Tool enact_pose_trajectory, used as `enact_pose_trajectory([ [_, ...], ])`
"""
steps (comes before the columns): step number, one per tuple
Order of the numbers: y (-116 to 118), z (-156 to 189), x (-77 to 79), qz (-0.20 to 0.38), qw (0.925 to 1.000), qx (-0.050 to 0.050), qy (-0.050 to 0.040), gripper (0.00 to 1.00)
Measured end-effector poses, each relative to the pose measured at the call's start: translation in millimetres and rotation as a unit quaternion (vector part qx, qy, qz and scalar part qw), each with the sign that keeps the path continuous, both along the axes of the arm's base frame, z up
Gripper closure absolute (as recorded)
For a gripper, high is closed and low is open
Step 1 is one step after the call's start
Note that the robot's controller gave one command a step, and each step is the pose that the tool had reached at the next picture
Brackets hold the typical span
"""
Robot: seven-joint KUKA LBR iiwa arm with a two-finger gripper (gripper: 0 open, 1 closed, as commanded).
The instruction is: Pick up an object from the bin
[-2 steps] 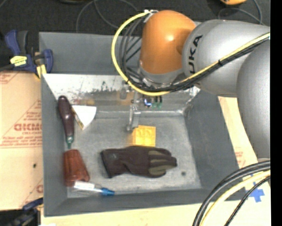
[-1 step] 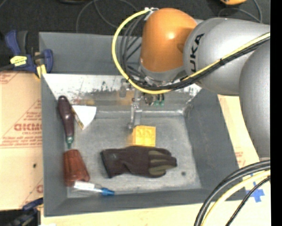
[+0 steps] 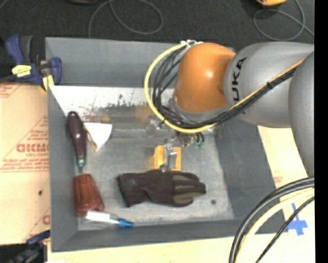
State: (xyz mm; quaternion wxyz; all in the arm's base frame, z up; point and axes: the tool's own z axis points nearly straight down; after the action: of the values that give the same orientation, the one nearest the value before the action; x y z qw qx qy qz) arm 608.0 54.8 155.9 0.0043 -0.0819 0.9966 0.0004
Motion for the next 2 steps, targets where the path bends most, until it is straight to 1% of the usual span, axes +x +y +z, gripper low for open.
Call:
enact_pose_trajectory([
  [1,-18,-30,-26.7,-0.028,0.9996,0.0,0.0049,0.0],
  [2,-24,-46,-24.1,-0.081,0.9967,0.001,0.0013,0.0],
])
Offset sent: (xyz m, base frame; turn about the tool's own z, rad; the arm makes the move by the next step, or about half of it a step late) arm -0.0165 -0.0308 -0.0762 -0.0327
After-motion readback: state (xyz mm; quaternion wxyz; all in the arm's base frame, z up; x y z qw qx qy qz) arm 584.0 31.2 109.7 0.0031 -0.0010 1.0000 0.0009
